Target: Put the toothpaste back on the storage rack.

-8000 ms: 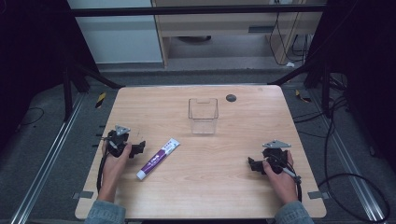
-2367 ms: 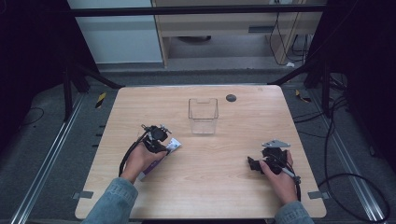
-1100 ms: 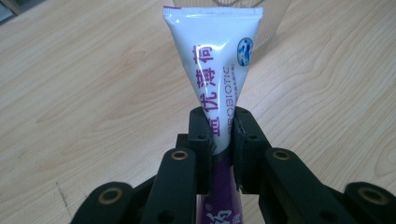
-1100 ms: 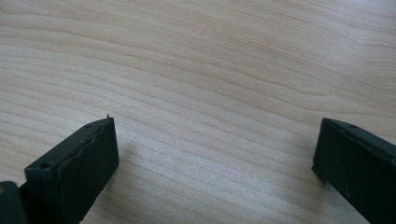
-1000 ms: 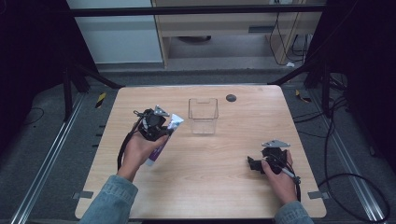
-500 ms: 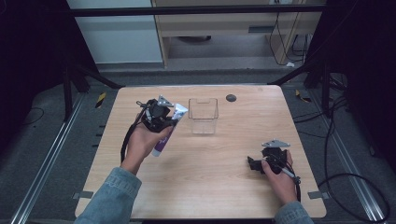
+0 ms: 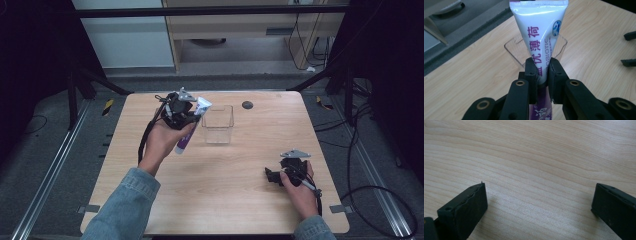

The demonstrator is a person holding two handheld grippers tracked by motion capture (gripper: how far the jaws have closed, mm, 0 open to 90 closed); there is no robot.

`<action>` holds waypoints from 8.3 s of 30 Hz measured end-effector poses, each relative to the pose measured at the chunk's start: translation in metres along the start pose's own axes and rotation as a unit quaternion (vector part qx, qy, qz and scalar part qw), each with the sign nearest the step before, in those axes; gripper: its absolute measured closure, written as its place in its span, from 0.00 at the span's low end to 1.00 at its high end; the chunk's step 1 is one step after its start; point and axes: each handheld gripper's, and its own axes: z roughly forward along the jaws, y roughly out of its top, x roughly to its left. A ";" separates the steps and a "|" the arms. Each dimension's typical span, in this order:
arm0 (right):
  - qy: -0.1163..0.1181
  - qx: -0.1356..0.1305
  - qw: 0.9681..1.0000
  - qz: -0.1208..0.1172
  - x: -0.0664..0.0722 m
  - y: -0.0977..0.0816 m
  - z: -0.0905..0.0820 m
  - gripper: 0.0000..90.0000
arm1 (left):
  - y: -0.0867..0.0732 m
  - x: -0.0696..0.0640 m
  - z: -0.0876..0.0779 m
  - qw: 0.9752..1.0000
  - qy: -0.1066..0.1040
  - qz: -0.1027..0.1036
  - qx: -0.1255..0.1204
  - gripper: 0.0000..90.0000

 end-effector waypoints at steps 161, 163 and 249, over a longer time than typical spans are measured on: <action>0.003 -0.001 1.000 -0.002 0.000 0.000 0.000 0.00 | 0.035 0.006 0.103 0.991 0.005 -0.021 -0.135 0.88; 0.003 -0.001 1.000 -0.001 0.000 0.000 0.000 0.00 | 0.032 0.007 0.105 0.991 0.004 -0.024 -0.133 0.88; 0.002 0.001 1.000 -0.001 0.000 0.000 -0.001 0.00 | 0.005 0.006 0.125 0.997 -0.010 -0.014 -0.071 0.88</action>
